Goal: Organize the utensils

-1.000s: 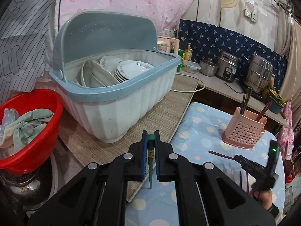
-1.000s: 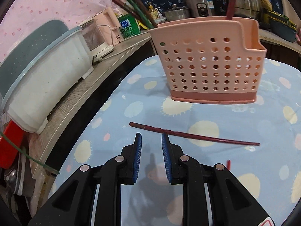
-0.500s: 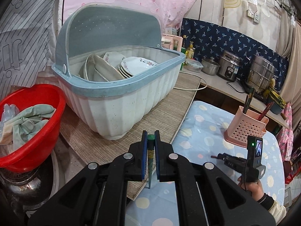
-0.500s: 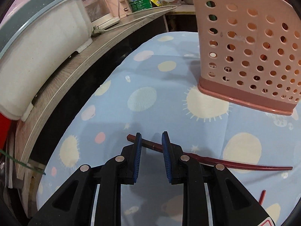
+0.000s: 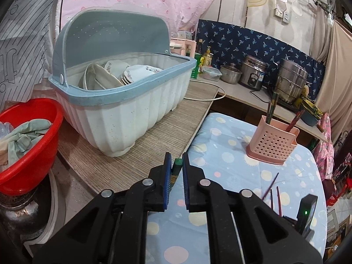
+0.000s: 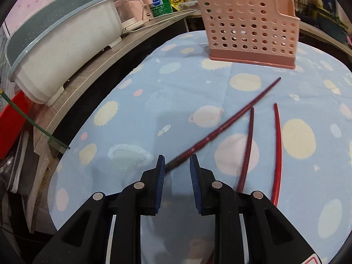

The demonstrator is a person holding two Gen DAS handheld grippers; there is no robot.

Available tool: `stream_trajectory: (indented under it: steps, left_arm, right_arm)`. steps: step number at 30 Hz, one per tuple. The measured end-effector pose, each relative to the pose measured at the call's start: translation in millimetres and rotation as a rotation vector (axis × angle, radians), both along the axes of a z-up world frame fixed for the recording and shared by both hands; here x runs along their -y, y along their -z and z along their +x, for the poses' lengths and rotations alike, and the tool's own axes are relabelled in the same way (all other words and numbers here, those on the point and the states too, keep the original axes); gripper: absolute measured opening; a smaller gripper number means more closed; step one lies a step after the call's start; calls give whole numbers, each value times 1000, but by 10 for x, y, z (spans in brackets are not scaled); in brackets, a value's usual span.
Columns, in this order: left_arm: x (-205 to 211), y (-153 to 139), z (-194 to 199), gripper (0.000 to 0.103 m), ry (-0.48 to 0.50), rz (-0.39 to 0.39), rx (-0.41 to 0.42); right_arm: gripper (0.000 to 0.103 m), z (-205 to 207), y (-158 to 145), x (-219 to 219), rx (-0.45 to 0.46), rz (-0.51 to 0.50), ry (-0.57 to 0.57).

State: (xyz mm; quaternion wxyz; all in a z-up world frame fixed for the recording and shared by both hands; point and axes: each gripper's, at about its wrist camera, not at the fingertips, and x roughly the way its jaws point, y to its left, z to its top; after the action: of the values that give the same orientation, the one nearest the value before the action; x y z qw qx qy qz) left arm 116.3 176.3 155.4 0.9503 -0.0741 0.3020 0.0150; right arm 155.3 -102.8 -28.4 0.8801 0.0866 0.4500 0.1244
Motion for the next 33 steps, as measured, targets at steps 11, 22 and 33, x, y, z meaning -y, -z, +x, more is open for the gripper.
stream_trajectory:
  steps: [11,22,33]
  left_arm:
    - [122,19,-66,11,27,9,2]
    - [130,18,-86,10,39,13,3]
    - [347,-51,-153,7,101,4,13]
  right_arm:
    - [46,-214,64,-136,-8,66,135]
    - [16,-115,117,-375,6,-115,264]
    - [7,-493,-80,126,44,25,208]
